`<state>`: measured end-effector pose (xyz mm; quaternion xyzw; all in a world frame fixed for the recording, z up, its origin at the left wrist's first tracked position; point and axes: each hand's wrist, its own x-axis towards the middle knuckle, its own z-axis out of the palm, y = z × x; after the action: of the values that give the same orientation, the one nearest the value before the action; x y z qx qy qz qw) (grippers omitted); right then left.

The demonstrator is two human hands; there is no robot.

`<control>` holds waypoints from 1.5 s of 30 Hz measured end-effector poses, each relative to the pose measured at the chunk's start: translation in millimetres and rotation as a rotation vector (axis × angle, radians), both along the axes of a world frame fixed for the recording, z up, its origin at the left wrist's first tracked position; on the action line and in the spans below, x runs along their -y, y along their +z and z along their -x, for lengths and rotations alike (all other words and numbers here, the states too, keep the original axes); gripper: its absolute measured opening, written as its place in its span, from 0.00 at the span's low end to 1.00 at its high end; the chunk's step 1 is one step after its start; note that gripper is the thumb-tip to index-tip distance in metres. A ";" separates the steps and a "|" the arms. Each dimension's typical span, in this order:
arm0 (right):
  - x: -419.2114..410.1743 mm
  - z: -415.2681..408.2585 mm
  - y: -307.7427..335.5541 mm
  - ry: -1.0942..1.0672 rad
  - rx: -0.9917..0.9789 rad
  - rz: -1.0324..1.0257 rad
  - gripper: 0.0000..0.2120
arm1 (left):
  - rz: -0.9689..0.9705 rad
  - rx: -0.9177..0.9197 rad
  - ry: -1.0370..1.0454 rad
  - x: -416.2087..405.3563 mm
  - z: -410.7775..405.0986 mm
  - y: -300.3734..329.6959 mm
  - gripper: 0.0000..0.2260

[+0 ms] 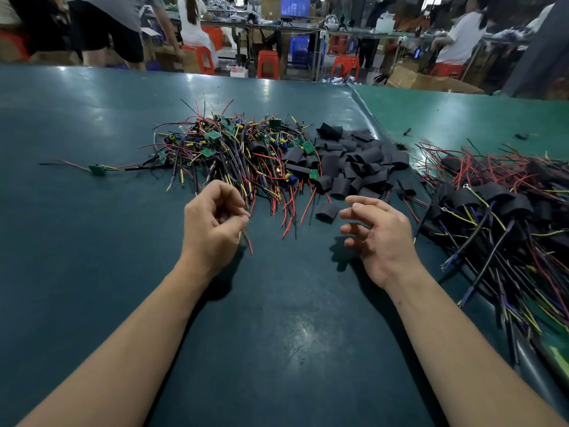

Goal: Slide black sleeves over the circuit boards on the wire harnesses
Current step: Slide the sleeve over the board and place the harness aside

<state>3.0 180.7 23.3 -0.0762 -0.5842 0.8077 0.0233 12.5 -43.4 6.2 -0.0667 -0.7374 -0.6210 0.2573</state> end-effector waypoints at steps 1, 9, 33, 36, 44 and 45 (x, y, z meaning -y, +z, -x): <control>-0.6 0.3 0.4 -0.013 0.002 0.011 0.07 | -0.089 -0.018 -0.078 -0.8 -1.3 1.9 0.11; -0.7 -0.1 -0.4 0.005 0.006 -0.003 0.08 | 0.315 0.057 -0.015 -3.8 1.1 -8.0 0.12; 3.7 -1.8 -6.6 0.307 -0.067 -0.086 0.09 | -0.001 -0.370 0.169 -18.2 -4.8 2.6 0.07; 9.0 -4.7 -10.7 0.492 -0.120 -0.144 0.19 | 0.067 -0.260 -0.079 -35.6 -6.8 -4.4 0.10; 11.1 -2.4 -15.5 0.489 -0.109 -0.096 0.16 | 0.359 -0.113 -0.272 -40.4 -3.0 -6.4 0.11; 12.1 -2.0 -16.5 0.453 -0.142 -0.151 0.17 | 0.430 -0.137 -0.283 -40.5 -3.1 -6.1 0.12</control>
<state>5.0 168.6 6.8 0.1158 -0.6418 0.7498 -0.1117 15.7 -2.9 0.1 -0.2640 -0.8165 -0.4740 0.1971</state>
